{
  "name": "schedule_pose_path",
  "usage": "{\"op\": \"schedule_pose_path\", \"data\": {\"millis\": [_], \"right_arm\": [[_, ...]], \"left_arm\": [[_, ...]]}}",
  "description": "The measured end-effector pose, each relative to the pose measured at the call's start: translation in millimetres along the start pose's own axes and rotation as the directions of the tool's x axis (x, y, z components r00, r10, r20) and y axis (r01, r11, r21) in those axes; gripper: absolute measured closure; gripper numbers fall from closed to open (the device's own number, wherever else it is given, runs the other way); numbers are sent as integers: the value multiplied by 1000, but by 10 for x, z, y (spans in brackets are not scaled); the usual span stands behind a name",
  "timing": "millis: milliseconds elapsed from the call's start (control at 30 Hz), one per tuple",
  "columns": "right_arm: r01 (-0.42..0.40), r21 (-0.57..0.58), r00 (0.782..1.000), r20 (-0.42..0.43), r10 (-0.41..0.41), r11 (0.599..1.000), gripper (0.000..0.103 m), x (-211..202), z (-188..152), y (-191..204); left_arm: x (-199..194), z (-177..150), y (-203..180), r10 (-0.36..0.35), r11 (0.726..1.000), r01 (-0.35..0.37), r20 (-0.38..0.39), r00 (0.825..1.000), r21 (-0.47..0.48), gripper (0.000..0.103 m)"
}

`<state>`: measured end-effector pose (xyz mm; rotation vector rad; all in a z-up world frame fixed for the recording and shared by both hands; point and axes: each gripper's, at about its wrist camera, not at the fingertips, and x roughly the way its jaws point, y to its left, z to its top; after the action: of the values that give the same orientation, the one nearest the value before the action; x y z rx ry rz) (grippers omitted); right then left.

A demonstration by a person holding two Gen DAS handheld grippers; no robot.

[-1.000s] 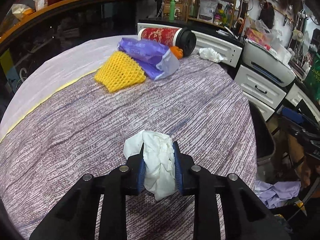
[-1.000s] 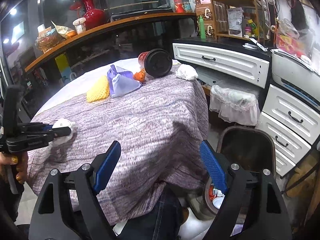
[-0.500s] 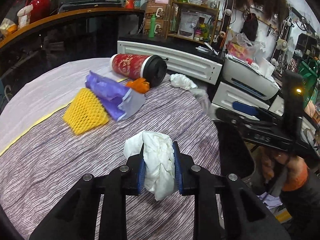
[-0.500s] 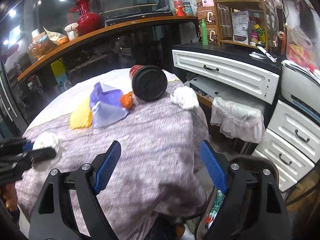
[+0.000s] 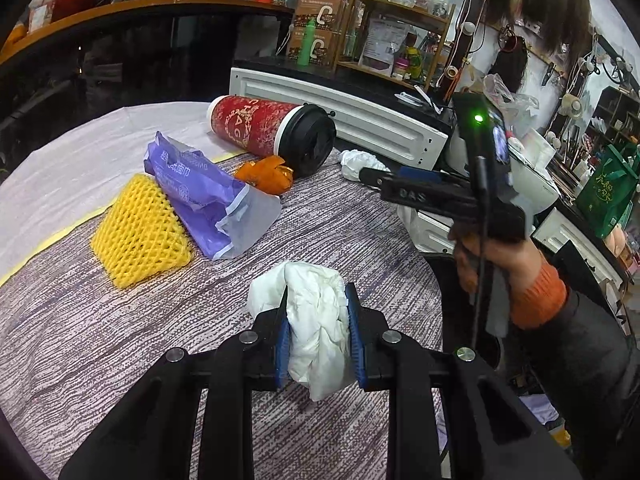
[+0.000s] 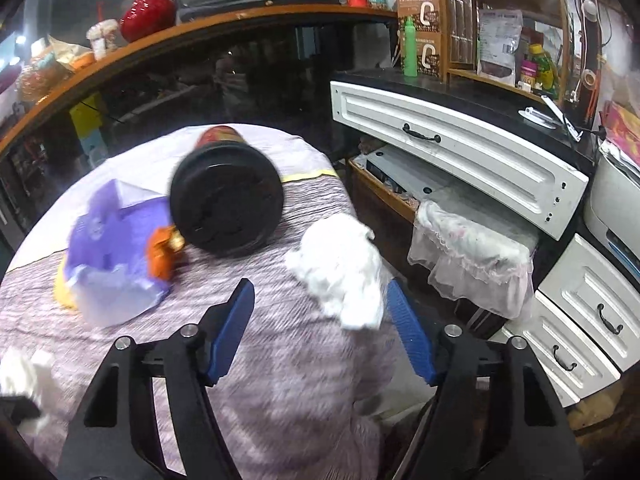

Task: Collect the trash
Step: 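Grasp the white tissue by the drawers with the right tool while the left holds its tissue, then carry both white tissues over the black bin and release them inside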

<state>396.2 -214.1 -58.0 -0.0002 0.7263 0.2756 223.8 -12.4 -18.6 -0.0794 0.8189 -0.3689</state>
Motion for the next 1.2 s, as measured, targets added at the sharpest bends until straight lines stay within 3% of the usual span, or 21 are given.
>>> {"op": "schedule_pose_path", "data": {"millis": [133,200,267,367,533,800,967,1200], "right_arm": [[16,-11,1000,-21,-16,1000,39,197,68,-11],[22,-24,999,-34,-23,999,47,272,75,3],[43,-34,998,-37,-44,998,65,307,68,-2],[33,-17,999,-5,-33,999,74,222,51,-54],[11,15,999,46,-12,1000,75,-90,-63,-150],[13,53,997,74,-17,999,75,-849,-551,-364],[46,84,997,58,-51,995,75,-1303,-1034,-580],[114,141,993,-35,-110,983,75,-1482,-1744,-858]], "left_arm": [[56,14,19,9,1000,-9,-5,1000,3,79],[80,20,24,6,1000,-6,-9,1000,-1,79],[108,19,26,6,1000,-6,-15,1000,-3,79],[151,10,25,8,1000,-8,-25,1000,-3,79],[143,3,-13,23,1000,-23,-19,1000,5,79],[29,-44,-315,1,999,-1,16,1000,44,79],[34,-106,-626,-53,996,51,18,998,78,79],[156,-218,-1236,-142,973,142,-12,990,182,78]]}}
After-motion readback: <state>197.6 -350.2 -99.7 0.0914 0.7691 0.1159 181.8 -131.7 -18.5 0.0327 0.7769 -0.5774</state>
